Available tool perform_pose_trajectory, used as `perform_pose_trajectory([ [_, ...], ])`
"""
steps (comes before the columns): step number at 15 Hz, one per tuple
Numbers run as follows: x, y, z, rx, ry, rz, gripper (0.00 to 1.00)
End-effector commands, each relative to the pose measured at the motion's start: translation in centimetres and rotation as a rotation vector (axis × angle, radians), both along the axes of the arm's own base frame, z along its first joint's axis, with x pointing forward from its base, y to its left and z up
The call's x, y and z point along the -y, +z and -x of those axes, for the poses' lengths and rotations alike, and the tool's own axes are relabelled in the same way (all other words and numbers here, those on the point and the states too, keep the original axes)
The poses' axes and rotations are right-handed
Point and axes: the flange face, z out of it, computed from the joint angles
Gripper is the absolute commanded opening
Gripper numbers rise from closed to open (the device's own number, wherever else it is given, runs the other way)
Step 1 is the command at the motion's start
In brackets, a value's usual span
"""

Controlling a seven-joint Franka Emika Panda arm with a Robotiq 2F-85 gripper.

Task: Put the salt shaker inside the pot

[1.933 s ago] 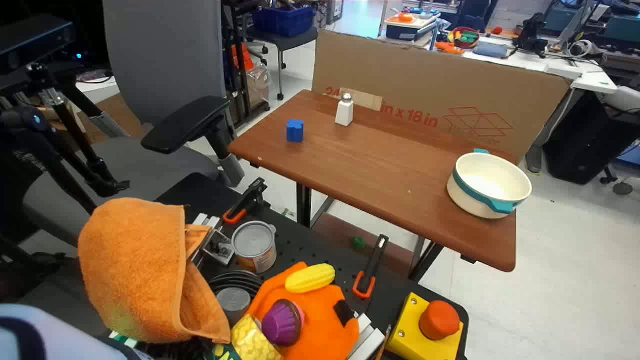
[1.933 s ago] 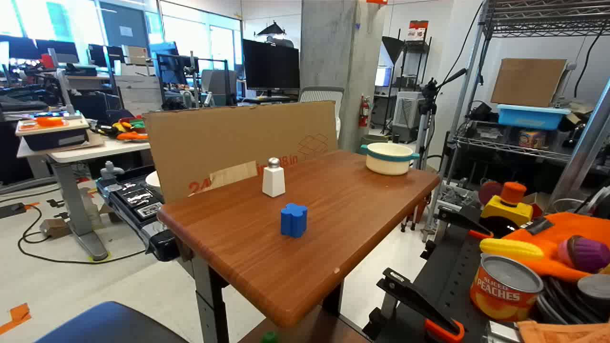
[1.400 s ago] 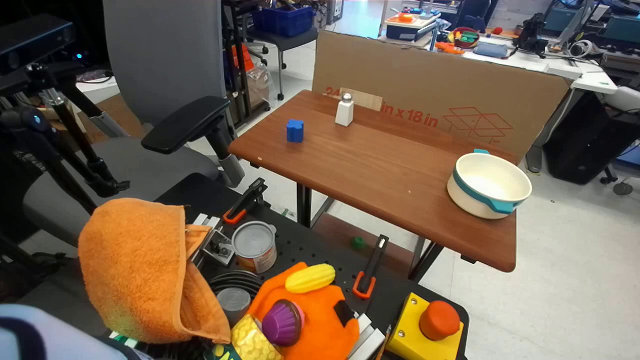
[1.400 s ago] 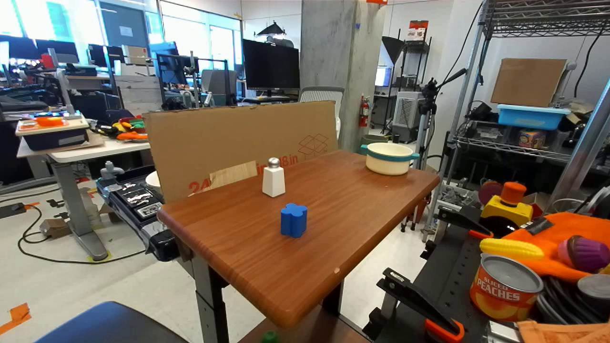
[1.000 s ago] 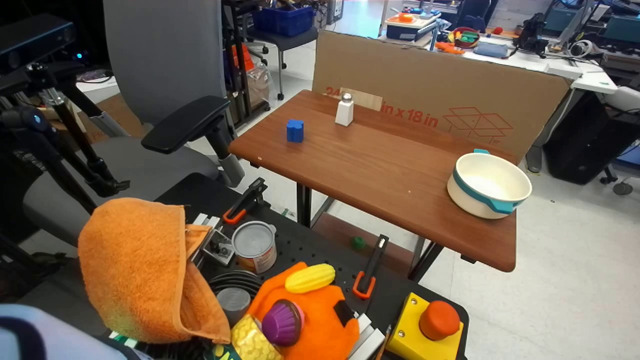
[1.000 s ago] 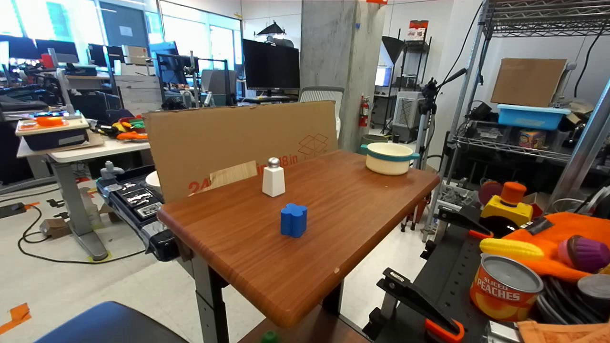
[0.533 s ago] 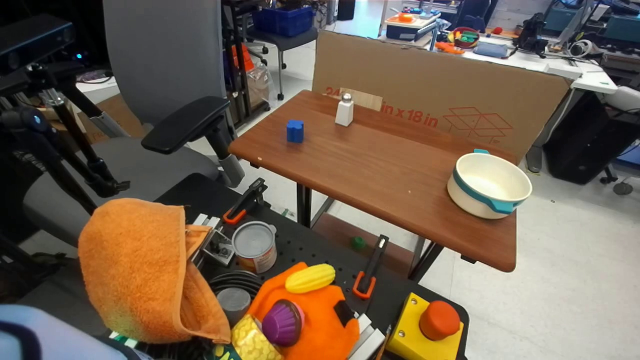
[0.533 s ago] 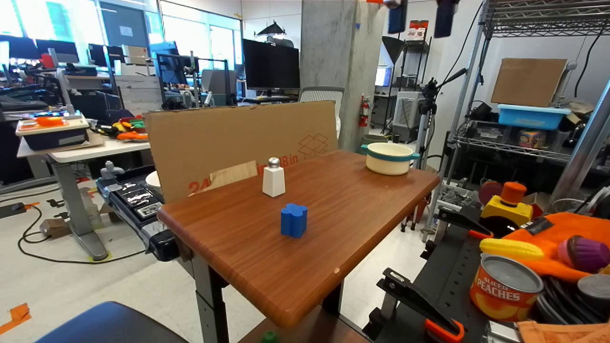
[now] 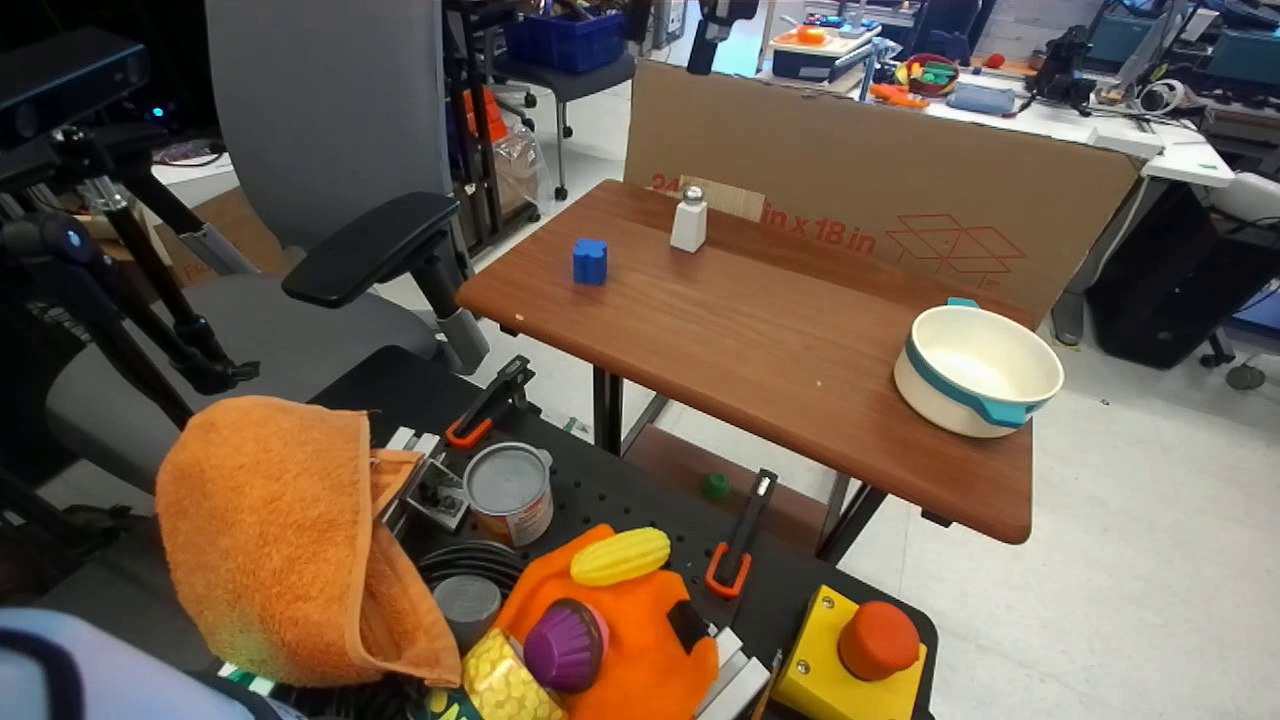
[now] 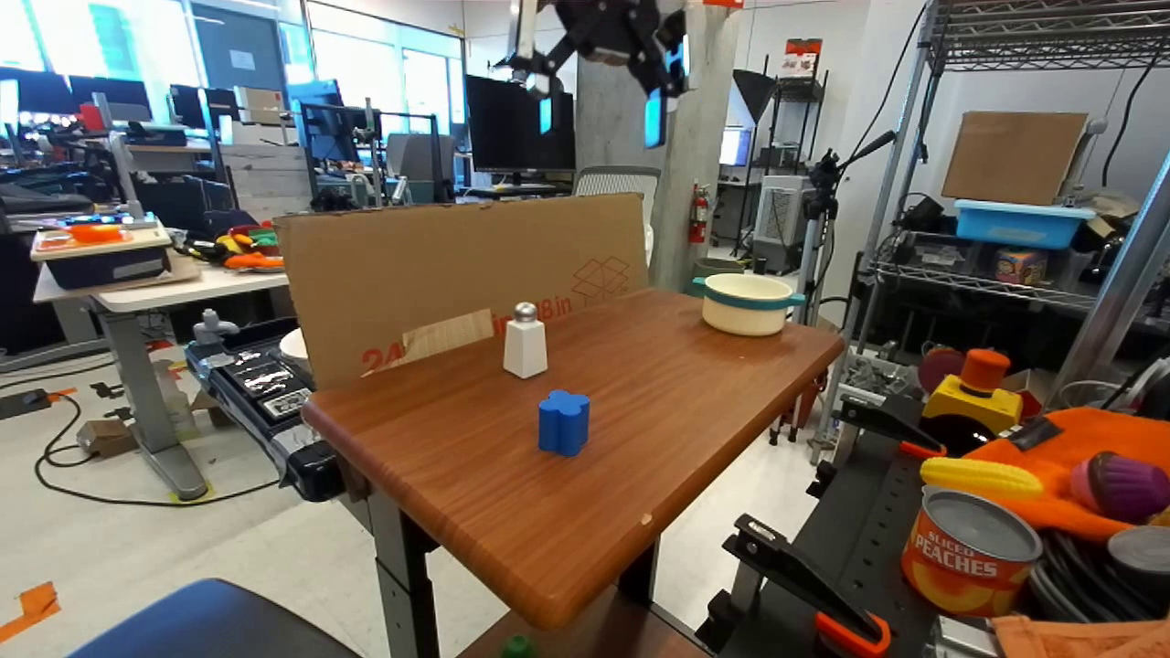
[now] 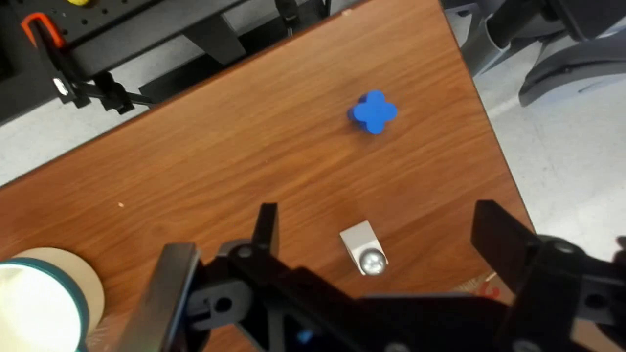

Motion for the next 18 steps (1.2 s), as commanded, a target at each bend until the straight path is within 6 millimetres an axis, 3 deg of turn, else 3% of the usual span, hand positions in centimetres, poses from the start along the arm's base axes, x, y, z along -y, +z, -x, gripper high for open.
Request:
perform_pose_trajectory([
  [1,-2.1,-2.5,-6.2,0.032,-0.026,0.032,1.00],
  [7,-3.4,-9.3,-10.7,0.005,-0.016,0.138,1.00],
  [16,-3.7,-16.9,-13.1,-0.085,-0.003,0.215,1.00],
  [17,-3.7,-17.5,-13.1,-0.106,-0.004,0.218,0.96],
  [18,-3.7,-18.1,-13.1,-0.124,-0.010,0.222,0.74],
])
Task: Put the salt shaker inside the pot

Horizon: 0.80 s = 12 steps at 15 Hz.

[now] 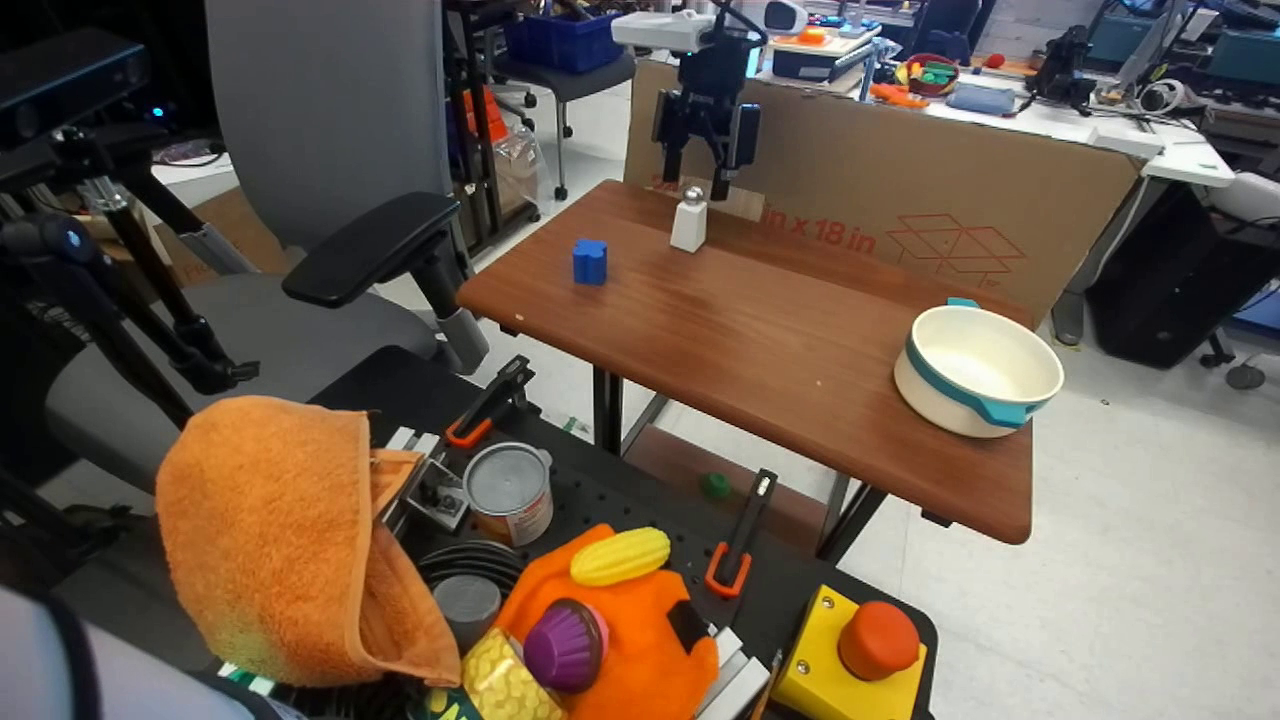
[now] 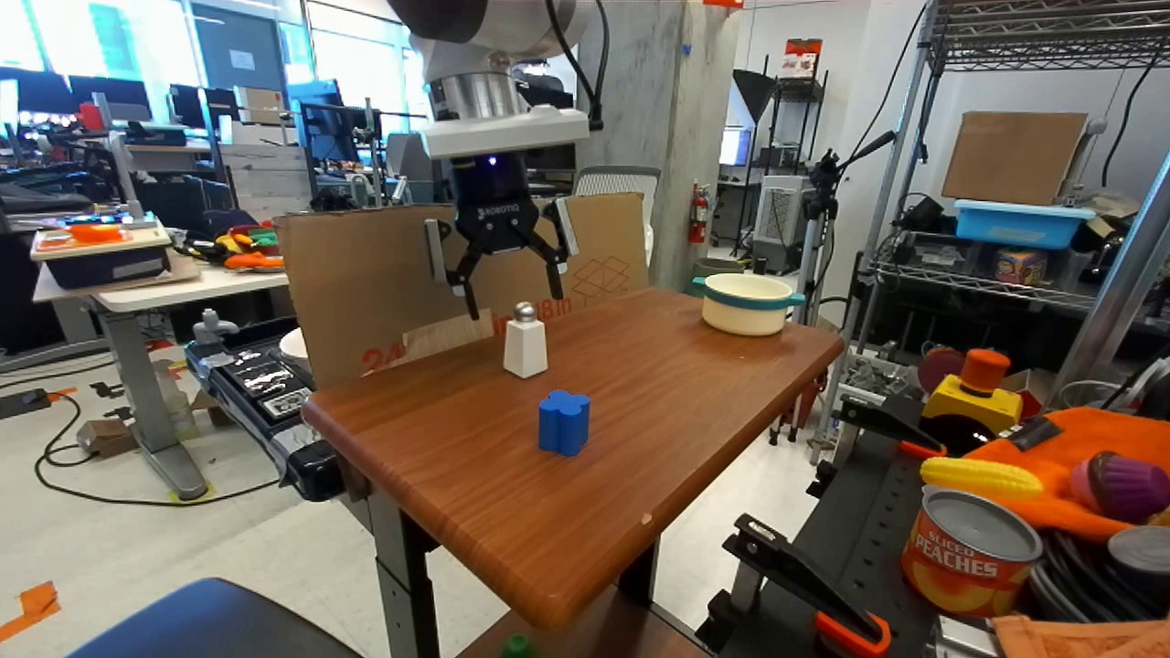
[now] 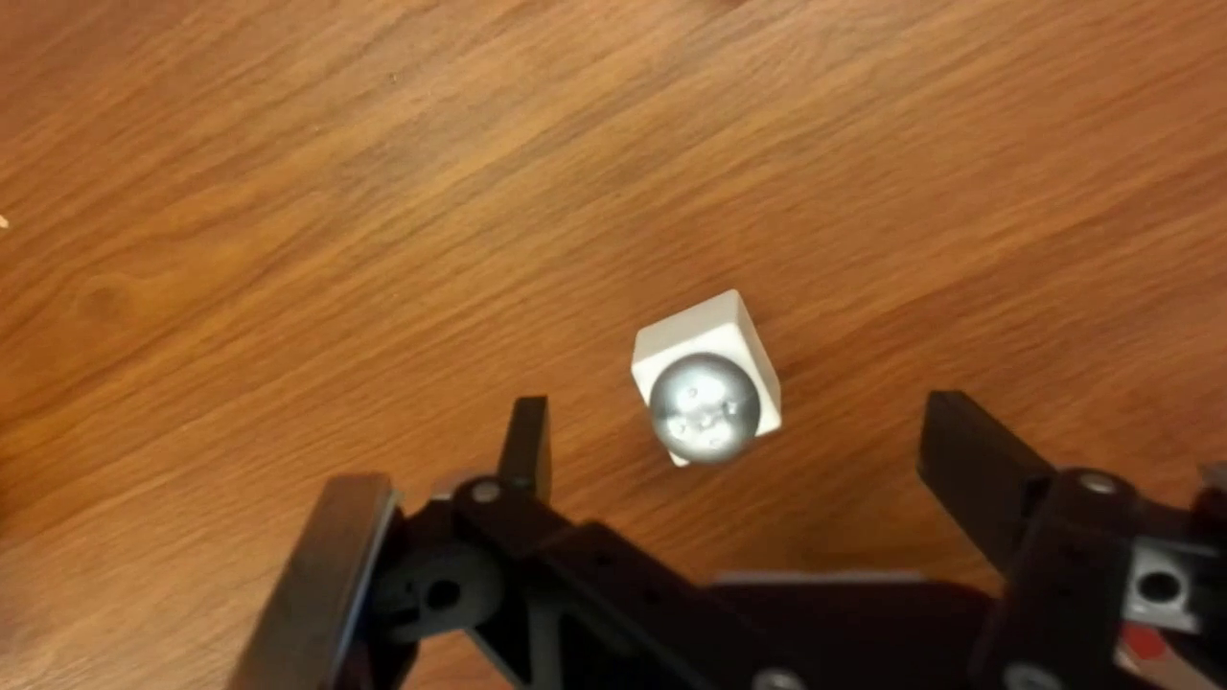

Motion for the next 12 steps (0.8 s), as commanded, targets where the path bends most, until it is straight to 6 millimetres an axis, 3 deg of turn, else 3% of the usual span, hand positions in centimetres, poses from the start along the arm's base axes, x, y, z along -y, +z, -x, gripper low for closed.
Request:
perform_pose_trajectory([
  [1,-0.5,-1.7,-0.9,-0.058,-0.017,0.039,0.72],
  [2,-0.6,-2.1,-0.8,-0.075,-0.018,0.044,0.69],
  [7,-0.4,-2.3,-1.0,-0.106,-0.040,0.050,0.31],
  [10,0.0,-0.3,-0.8,-0.087,-0.040,0.027,0.10],
  [12,0.9,1.9,-0.3,-0.061,-0.049,-0.009,0.10],
])
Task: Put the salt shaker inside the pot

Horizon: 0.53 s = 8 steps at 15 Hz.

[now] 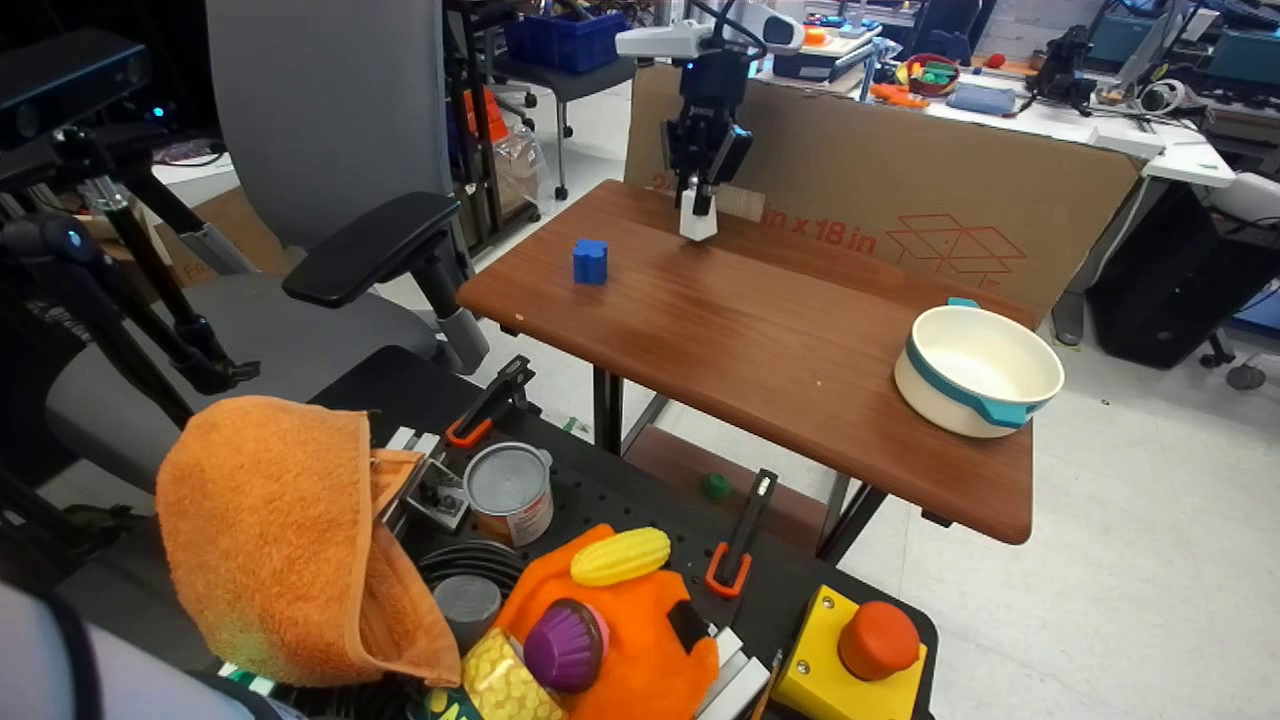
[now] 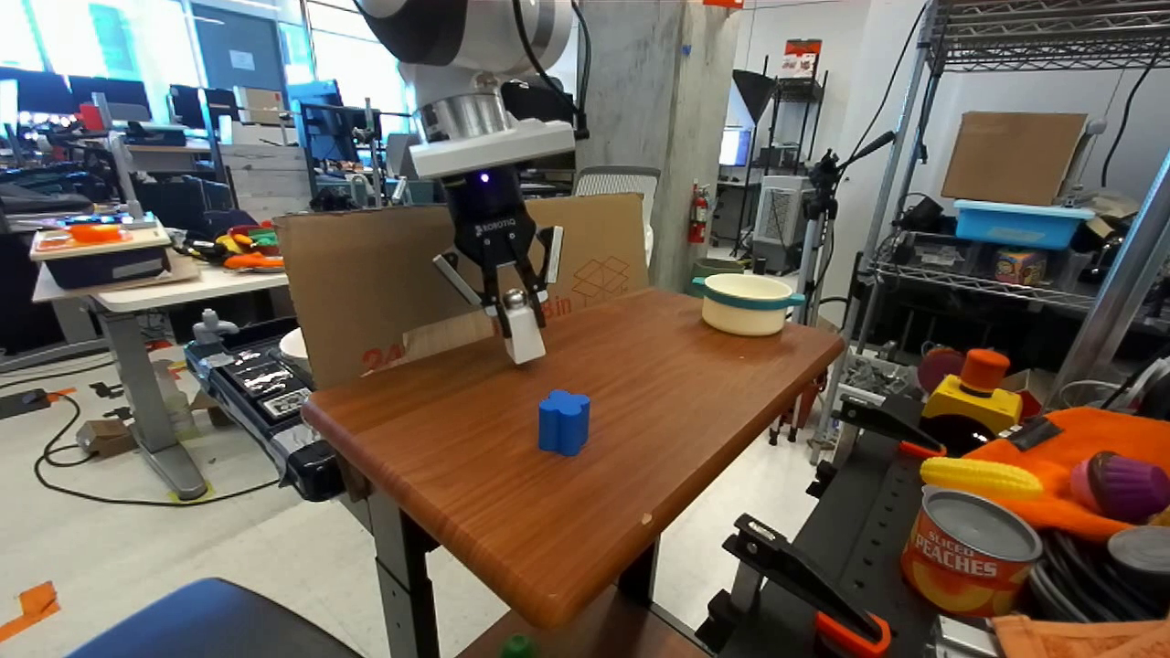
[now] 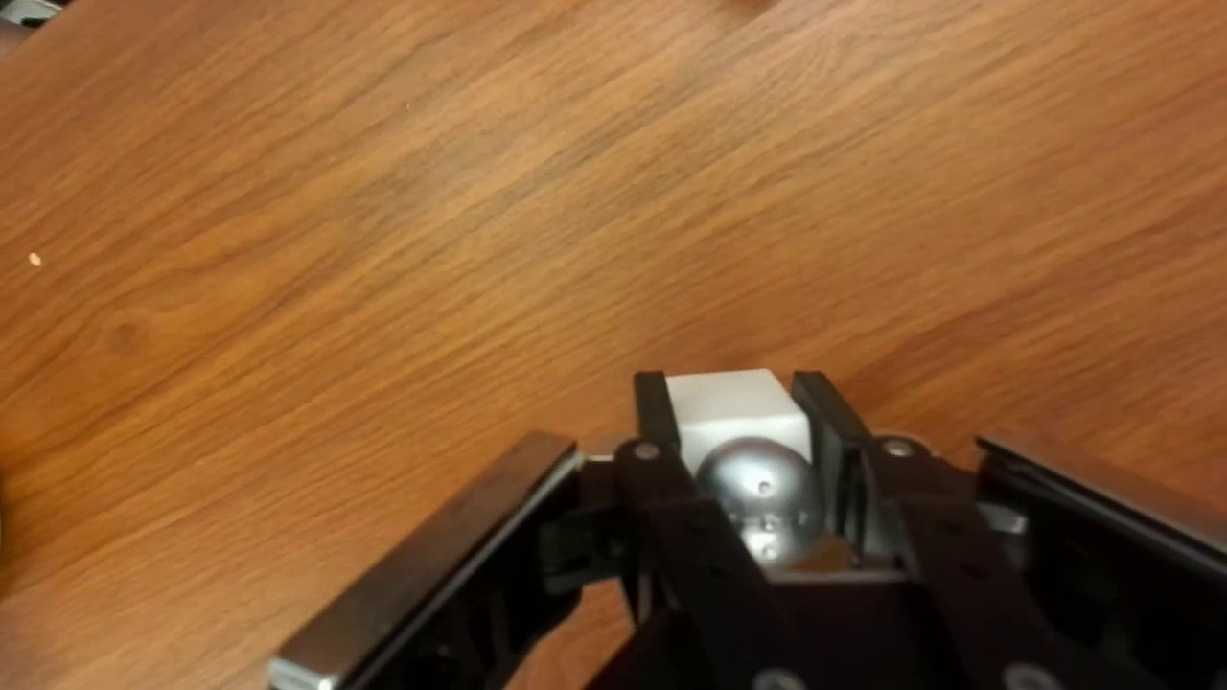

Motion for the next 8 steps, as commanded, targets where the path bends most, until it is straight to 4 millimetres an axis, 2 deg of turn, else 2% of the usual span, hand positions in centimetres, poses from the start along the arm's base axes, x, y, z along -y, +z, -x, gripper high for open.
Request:
perform_pose_trajectory([
  [1,1.9,5.1,1.2,0.034,-0.040,-0.061,0.10],
  [4,6.2,9.4,2.4,0.070,-0.138,-0.138,0.10],
  [6,10.5,11.8,3.4,0.089,-0.231,-0.186,0.10],
  [8,15.1,13.2,4.6,0.097,-0.322,-0.226,0.10],
])
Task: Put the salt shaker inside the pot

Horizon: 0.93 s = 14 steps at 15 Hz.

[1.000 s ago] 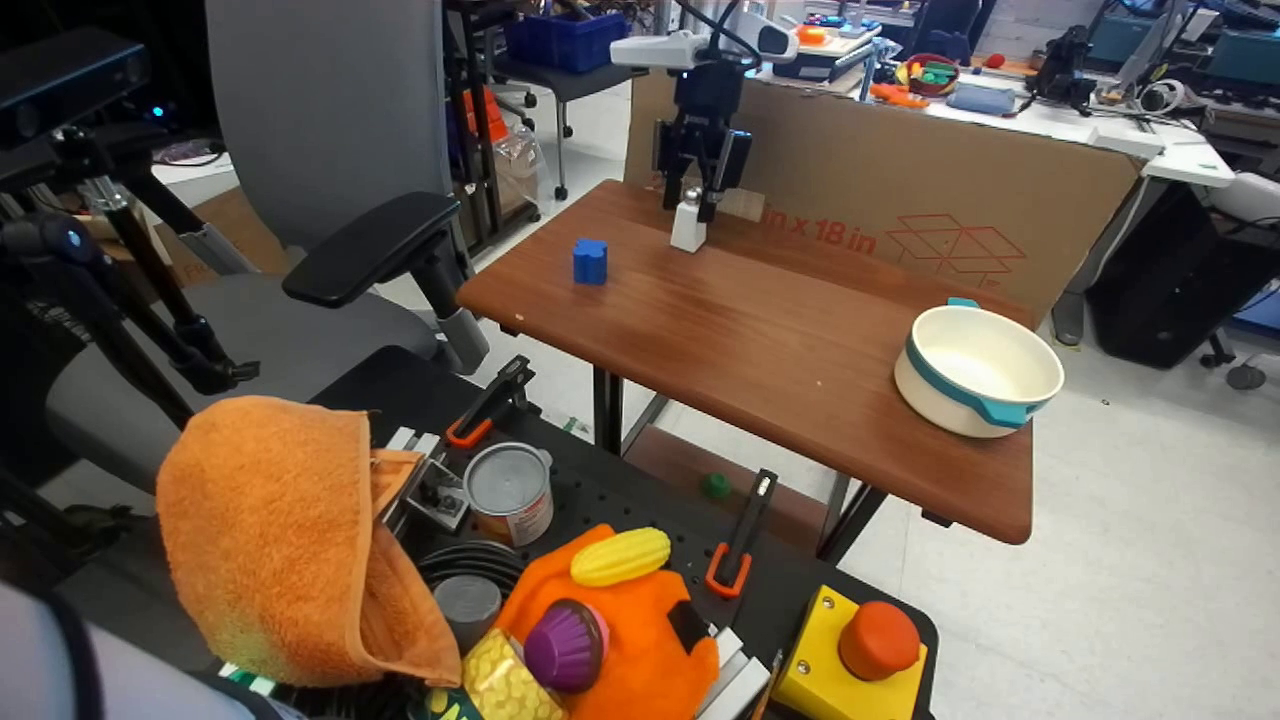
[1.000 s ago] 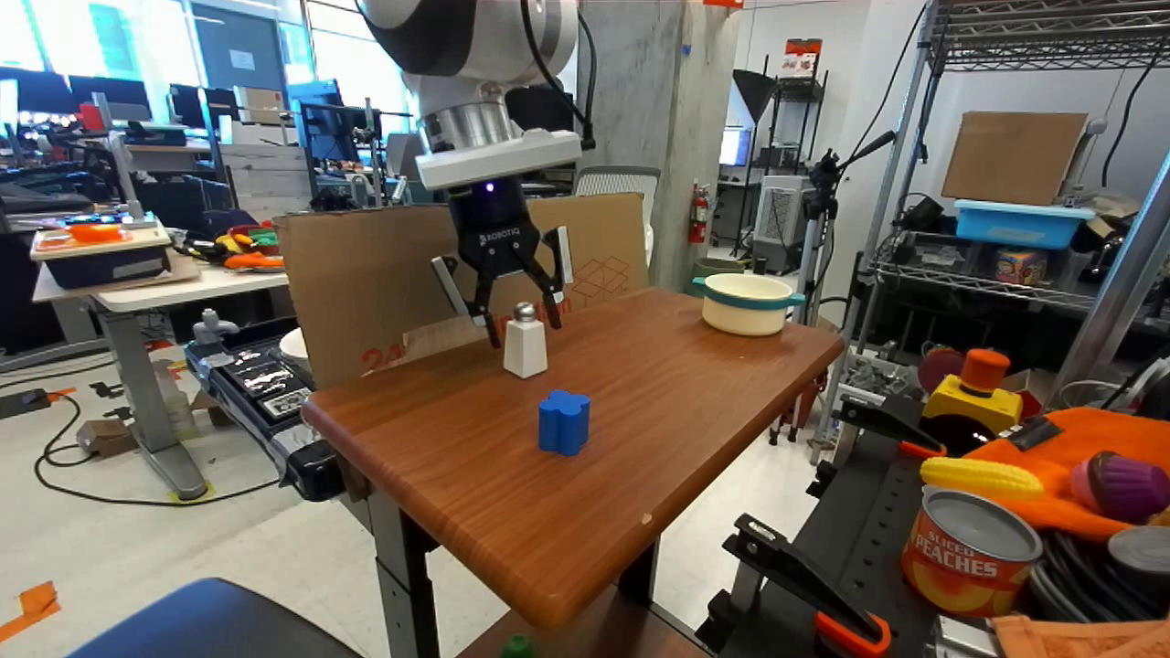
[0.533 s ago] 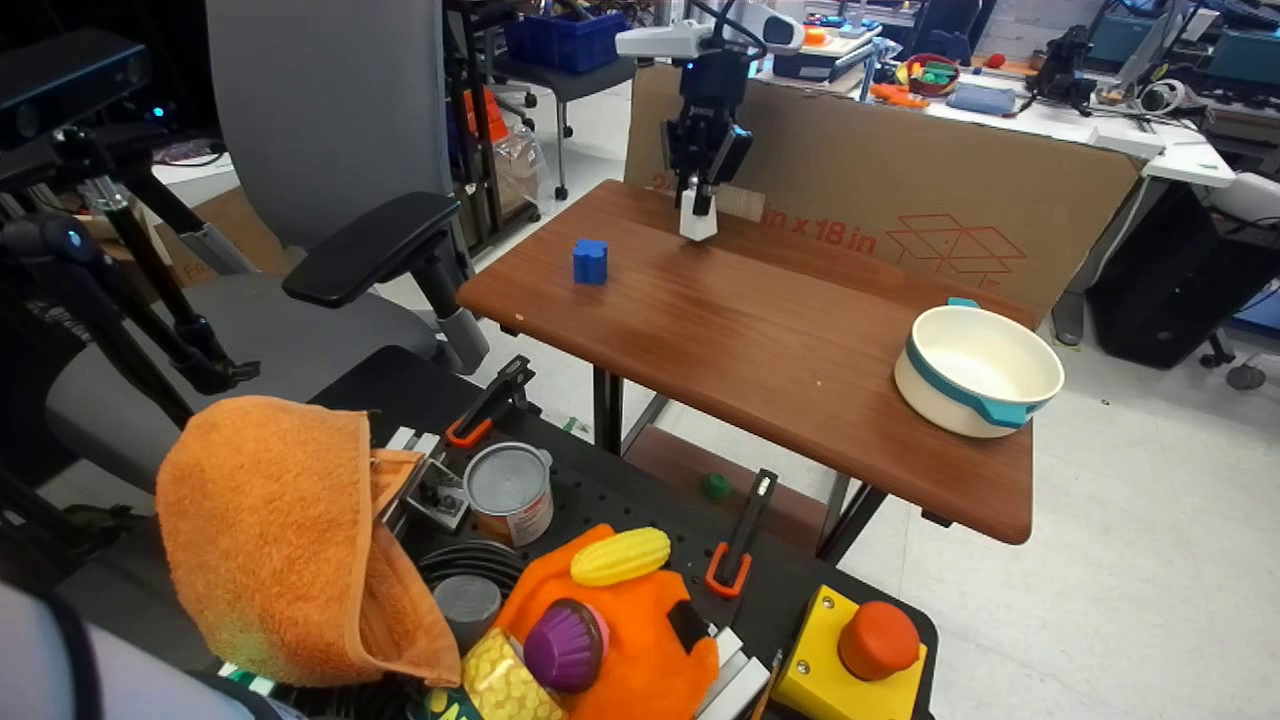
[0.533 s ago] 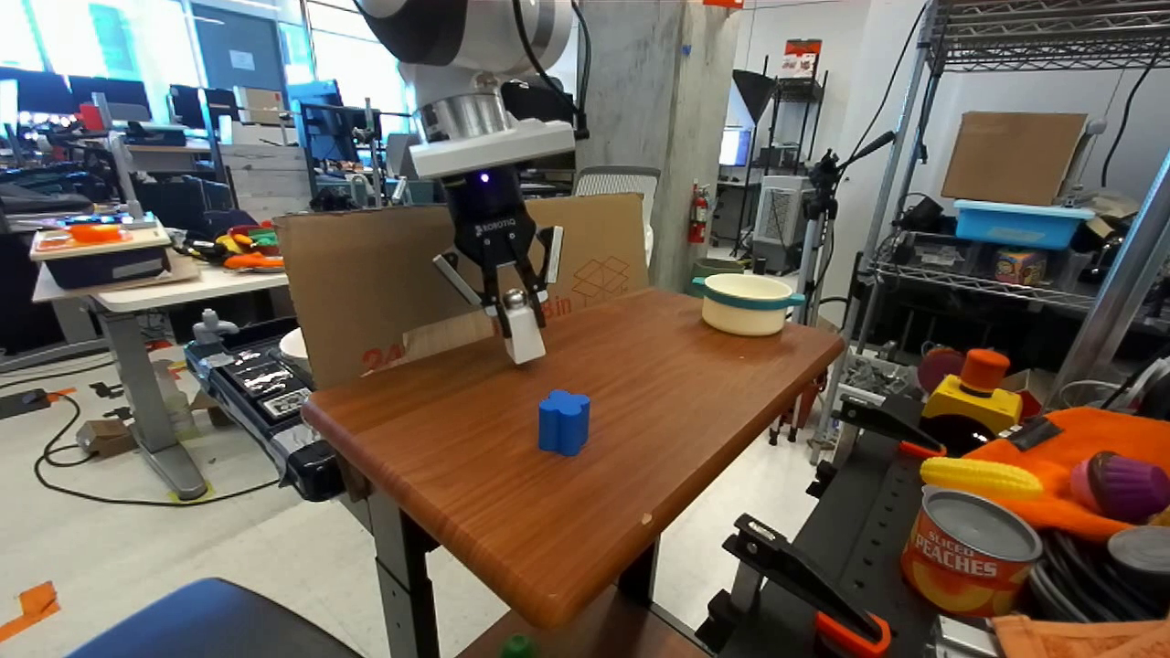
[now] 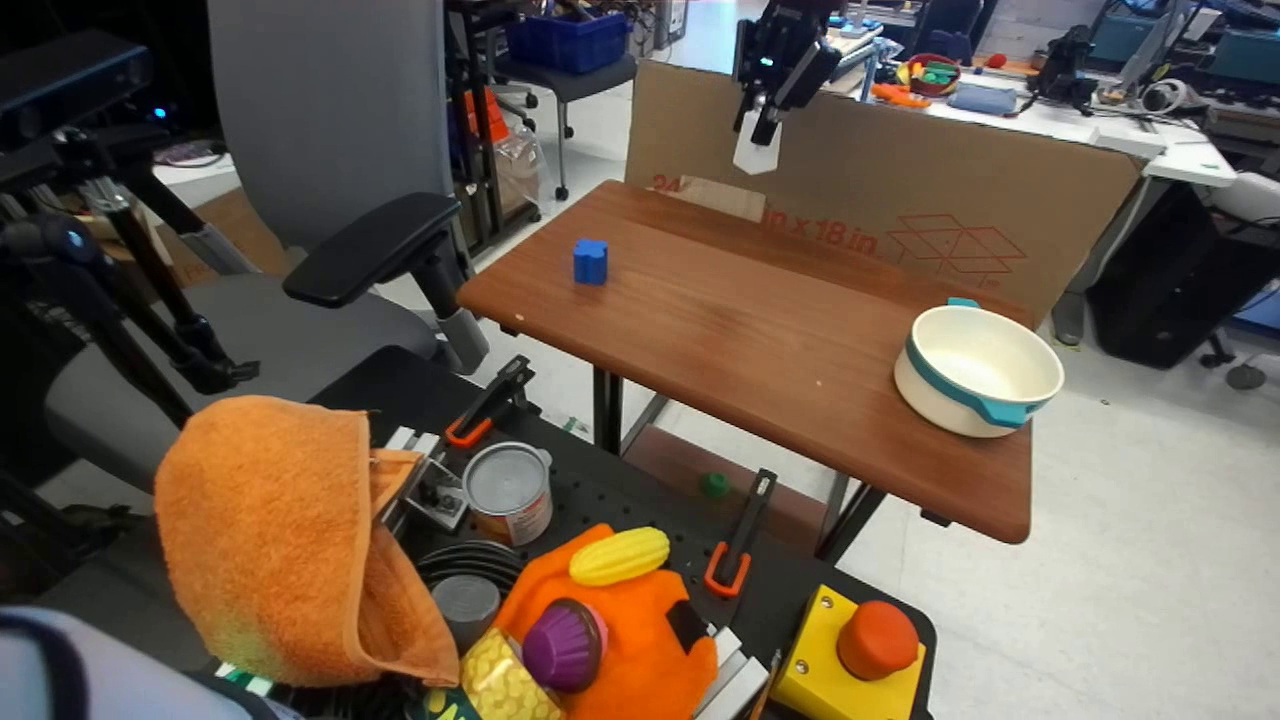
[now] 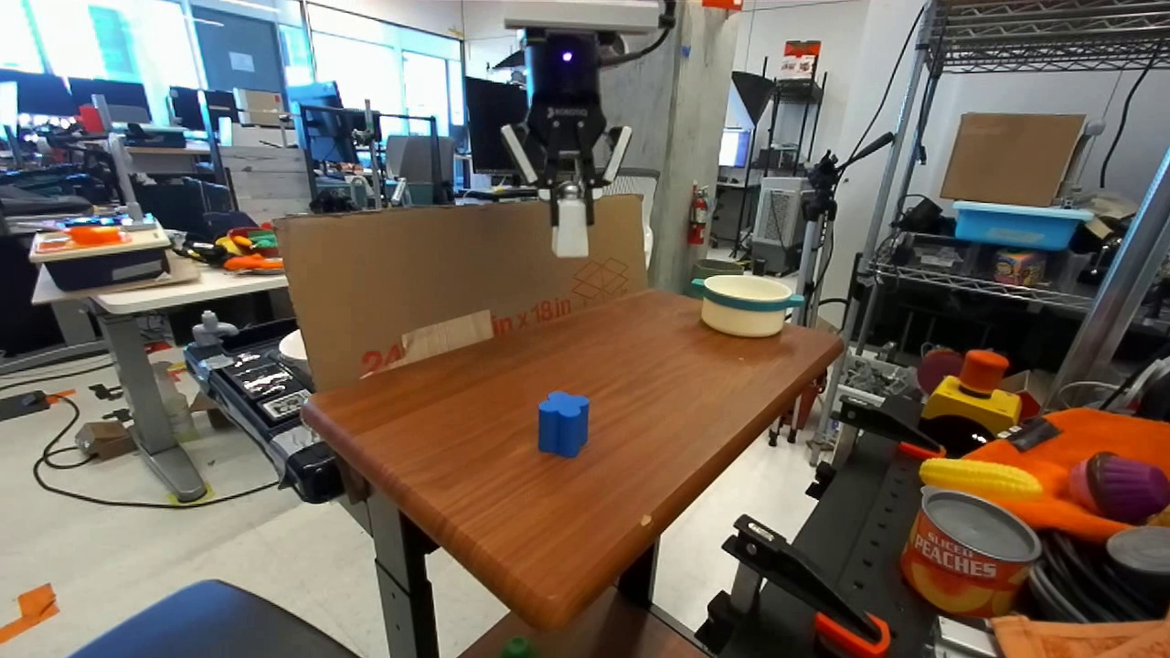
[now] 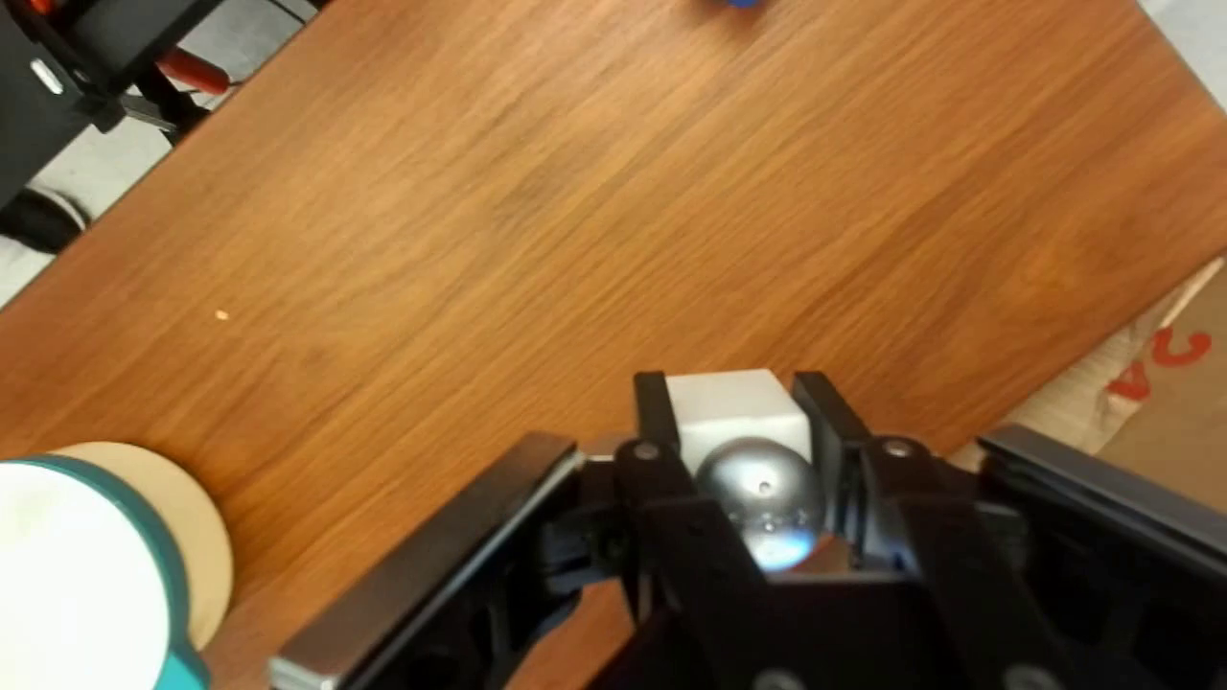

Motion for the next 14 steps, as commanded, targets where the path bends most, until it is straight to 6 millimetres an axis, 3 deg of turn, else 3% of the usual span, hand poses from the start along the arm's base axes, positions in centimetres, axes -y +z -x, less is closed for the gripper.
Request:
perform_pose_trajectory([
  [1,7.5,2.4,3.3,0.011,-0.154,-0.092,0.10],
  [9,21.5,-0.4,7.5,-0.057,-0.527,-0.193,0.10],
  [14,26.6,-1.2,8.9,-0.080,-0.683,-0.190,0.10],
])
